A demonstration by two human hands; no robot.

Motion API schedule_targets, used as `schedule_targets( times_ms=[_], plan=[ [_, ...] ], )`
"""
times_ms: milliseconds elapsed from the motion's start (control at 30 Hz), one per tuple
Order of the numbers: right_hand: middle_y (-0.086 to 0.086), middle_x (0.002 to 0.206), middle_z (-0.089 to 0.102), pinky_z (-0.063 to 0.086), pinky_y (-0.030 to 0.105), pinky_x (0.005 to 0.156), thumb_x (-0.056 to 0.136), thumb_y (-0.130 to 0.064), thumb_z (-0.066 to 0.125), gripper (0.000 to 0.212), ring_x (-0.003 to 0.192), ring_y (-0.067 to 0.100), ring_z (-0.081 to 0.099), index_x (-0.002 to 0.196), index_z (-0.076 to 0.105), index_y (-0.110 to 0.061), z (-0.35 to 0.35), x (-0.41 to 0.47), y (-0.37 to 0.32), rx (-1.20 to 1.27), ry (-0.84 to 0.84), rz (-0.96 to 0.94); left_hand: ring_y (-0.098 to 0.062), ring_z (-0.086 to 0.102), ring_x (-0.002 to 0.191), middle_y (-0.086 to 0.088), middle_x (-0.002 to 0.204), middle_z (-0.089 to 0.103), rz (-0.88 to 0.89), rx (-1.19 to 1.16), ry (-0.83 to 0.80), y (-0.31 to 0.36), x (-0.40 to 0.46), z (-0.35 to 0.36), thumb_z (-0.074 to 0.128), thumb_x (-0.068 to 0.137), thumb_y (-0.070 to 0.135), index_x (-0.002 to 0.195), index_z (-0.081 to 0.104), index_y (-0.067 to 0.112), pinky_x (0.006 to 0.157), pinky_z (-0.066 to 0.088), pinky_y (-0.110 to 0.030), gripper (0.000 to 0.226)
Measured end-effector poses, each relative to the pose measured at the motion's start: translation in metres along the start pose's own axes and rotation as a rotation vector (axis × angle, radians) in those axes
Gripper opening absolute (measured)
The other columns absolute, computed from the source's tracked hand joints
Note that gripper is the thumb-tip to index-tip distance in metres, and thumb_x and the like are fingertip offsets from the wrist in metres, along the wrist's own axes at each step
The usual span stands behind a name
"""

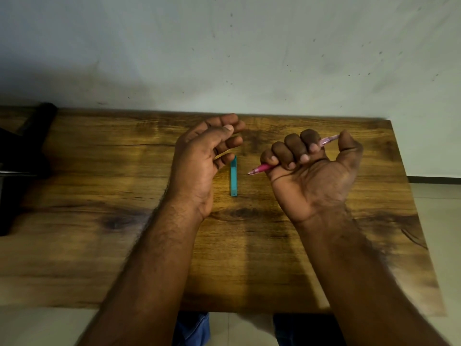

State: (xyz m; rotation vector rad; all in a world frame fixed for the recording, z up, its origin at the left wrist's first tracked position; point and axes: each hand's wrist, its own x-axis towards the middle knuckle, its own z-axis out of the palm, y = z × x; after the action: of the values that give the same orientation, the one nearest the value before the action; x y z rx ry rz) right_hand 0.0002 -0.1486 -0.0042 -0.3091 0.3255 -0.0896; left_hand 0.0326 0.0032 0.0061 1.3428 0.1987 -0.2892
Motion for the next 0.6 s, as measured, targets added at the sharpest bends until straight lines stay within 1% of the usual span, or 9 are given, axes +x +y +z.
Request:
schedule_targets(
  times_ms=[133,267,400,600],
  plan=[
    [-0.002,0.054,0.027,0.033,0.032,0.059,0.096,-0.053,0.032,0.049,0.055,0.016,0.022,0.063,0.038,-0.017,-0.0005,-0.0003,0.0004,-0.019,0.009,-0.013,-0.014,0.074,0.098,0.001,0.112,0.081,-0.001,-0.002,0.003,0.0003,0.0001,-0.0002,0.057,0.094,0.021,0.105,0.076,0.024,0.084,0.053,-0.033,0.022],
    [-0.001,0.055,0.028,0.032,0.033,0.06,0.096,-0.056,0.032,0.051,0.056,0.016,0.022,0.064,0.038,-0.017,-0.0003,-0.0002,-0.0003,-0.004,0.008,-0.004,-0.014,0.074,0.098,0.001,0.112,0.081,0.0,-0.001,0.003,0.0005,0.0,-0.0001,0.057,0.095,0.021,0.106,0.076,0.023,0.085,0.053,-0.034,0.022],
    [-0.001,0.055,0.028,0.032,0.032,0.06,0.096,-0.052,0.032,0.048,0.055,0.016,0.022,0.063,0.038,-0.017,-0.0006,-0.0002,0.0003,-0.015,0.016,-0.016,-0.014,0.074,0.099,0.002,0.112,0.081,0.001,0.004,0.007,0.0006,0.0,-0.0004,0.056,0.097,0.019,0.105,0.076,0.024,0.085,0.053,-0.035,0.022],
    [-0.001,0.055,0.028,0.032,0.032,0.06,0.095,-0.054,0.034,0.048,0.055,0.016,0.022,0.064,0.038,-0.017,-0.0007,0.0002,-0.0002,0.002,0.02,-0.008,-0.014,0.074,0.099,0.002,0.113,0.081,0.002,0.007,0.004,0.0008,0.0002,-0.0005,0.056,0.097,0.019,0.105,0.076,0.025,0.086,0.054,-0.035,0.022]
  ],
)
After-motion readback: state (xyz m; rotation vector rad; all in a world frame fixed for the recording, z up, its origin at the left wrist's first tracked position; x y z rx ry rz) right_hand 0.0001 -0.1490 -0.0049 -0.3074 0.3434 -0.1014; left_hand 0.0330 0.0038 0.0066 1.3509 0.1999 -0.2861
